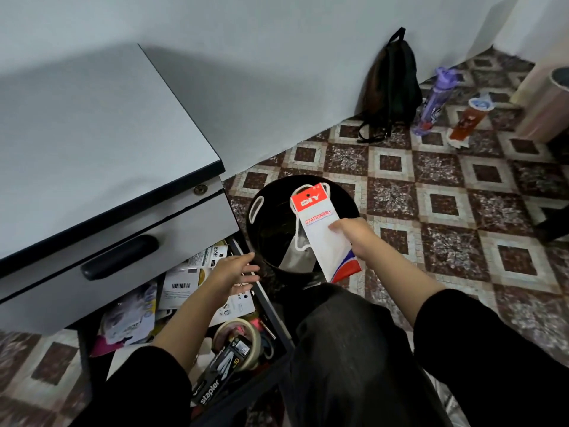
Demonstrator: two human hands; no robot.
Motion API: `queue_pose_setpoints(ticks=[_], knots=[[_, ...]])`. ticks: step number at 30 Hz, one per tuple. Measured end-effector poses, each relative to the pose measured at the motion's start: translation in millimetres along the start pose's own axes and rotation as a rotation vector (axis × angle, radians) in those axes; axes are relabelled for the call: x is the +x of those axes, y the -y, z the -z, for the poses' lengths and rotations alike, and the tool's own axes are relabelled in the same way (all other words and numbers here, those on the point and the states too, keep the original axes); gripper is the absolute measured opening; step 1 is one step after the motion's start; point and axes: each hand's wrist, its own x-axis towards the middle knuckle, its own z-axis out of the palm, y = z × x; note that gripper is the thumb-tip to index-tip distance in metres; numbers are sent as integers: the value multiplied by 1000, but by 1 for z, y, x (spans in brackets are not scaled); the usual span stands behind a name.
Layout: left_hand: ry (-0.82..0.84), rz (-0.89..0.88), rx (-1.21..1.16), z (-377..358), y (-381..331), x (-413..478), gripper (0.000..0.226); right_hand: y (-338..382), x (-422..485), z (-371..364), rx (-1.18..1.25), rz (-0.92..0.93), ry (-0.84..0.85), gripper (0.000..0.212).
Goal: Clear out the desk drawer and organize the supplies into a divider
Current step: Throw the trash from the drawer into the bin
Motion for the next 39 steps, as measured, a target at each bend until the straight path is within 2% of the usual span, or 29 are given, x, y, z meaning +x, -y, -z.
queue_pose_setpoints(ticks=[3,6,10,17,23,28,34,39], knots=[[-3,-13,2,5,-2,1,35,8,6,-6,-74,60,-20,18],[-1,-29,15,11,-3,0,33,9,5,-4,-227,110,-63,35],[-5,-27,14,15,0,-6,26,2,-2,2,-389,146,-74,41],[-15,-39,46,29,10,-26,22,-5,-27,-5,-451,253,-82,25],[-46,-84,19,60,34,-59,12,-6,-58,-37,-501,404,52,14],[-134,-140,-26,98,62,-93,11,-24,-88,-77,-625,516,188,13],[-300,-139,-22,141,108,-112,13,-58,-113,-122,-959,623,345,16],[-361,-125,119,161,141,-109,14,-86,-129,-149,-1300,633,510,39]])
